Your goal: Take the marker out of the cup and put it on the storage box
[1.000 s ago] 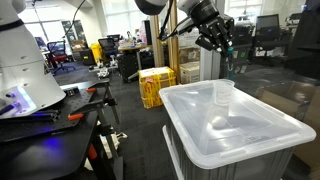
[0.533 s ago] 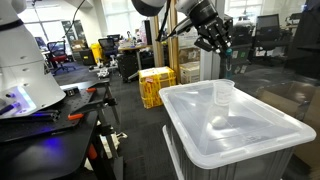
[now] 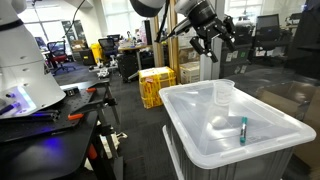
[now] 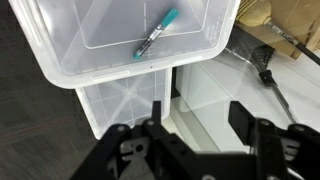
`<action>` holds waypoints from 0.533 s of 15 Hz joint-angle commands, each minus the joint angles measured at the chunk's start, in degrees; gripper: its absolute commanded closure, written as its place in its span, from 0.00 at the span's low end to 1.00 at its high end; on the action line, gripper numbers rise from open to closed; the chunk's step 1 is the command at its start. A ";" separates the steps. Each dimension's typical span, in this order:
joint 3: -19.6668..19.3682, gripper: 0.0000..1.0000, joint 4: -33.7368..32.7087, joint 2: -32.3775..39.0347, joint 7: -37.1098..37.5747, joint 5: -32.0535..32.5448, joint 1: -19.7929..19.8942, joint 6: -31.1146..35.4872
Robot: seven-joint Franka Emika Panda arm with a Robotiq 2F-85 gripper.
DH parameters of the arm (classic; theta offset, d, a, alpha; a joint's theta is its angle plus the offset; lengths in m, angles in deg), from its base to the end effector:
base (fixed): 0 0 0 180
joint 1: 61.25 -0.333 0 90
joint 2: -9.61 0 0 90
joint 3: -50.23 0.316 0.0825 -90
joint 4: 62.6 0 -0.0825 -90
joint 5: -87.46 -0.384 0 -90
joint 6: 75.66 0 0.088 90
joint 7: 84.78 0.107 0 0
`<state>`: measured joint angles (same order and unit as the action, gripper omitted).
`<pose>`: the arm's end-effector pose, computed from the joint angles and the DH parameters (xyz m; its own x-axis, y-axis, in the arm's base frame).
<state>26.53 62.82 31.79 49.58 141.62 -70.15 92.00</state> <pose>0.5646 -0.0941 0.2403 -0.1488 -0.9173 0.3694 -0.9199 -0.0087 -0.3920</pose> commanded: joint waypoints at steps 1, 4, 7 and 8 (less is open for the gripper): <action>-0.54 0.00 1.82 -2.25 1.27 0.79 -0.43 1.29; -0.72 0.00 1.73 -2.63 1.46 1.18 -0.77 1.18; 0.00 0.00 0.02 -0.80 0.00 0.04 -0.26 0.03; 0.00 0.00 0.03 -0.89 0.00 0.04 -0.30 0.04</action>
<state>26.53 62.85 30.90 49.58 141.65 -70.46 92.03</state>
